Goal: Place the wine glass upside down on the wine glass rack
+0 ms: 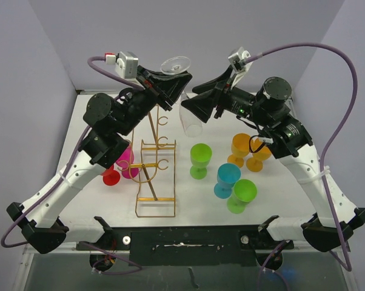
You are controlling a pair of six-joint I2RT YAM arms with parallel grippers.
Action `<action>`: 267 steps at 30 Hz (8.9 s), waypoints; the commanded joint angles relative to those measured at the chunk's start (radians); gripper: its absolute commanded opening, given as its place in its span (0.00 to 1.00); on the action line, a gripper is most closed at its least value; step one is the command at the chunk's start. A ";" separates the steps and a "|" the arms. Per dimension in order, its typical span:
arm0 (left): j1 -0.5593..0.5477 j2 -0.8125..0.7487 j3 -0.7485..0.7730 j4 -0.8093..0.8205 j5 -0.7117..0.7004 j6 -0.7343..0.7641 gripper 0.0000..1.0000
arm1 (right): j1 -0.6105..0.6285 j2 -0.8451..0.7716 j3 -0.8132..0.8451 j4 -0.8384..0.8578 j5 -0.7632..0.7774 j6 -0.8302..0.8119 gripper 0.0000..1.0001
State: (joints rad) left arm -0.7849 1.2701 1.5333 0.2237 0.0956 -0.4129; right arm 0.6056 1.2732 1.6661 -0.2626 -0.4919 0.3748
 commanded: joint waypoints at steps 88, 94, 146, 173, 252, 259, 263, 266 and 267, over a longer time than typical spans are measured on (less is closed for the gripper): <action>0.006 -0.434 -0.133 -0.704 -0.641 0.019 0.64 | 0.017 0.284 -0.378 0.708 0.133 -0.190 0.00; 0.006 -0.432 -0.139 -0.724 -0.654 0.010 0.64 | 0.041 0.317 -0.381 0.724 0.108 -0.235 0.00; 0.006 -0.386 -0.076 -0.764 -0.634 0.023 0.64 | 0.029 0.557 -0.233 0.786 0.346 -0.323 0.00; 0.006 -0.401 -0.101 -0.758 -0.613 0.023 0.64 | 0.019 0.325 -0.443 0.807 0.241 -0.210 0.57; 0.006 -0.405 -0.198 -0.441 -0.194 -0.053 0.69 | 0.028 -0.251 -0.524 -0.084 0.761 -0.208 0.00; 0.006 -0.410 -0.235 -0.307 -0.113 -0.148 0.69 | 0.030 -0.351 -0.444 0.097 0.698 -0.260 0.00; 0.006 -0.402 -0.241 -0.255 -0.100 -0.212 0.69 | 0.028 -0.383 -0.429 0.183 0.614 -0.270 0.00; 0.006 -0.390 -0.246 -0.215 -0.096 -0.250 0.69 | 0.028 -0.395 -0.422 0.241 0.570 -0.265 0.00; 0.006 -0.386 -0.245 -0.206 -0.102 -0.266 0.69 | 0.028 -0.400 -0.424 0.264 0.549 -0.256 0.00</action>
State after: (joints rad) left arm -0.7826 0.8726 1.2896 -0.1112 -0.0326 -0.5999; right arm 0.6300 0.8982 1.1992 -0.1764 0.1448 0.1276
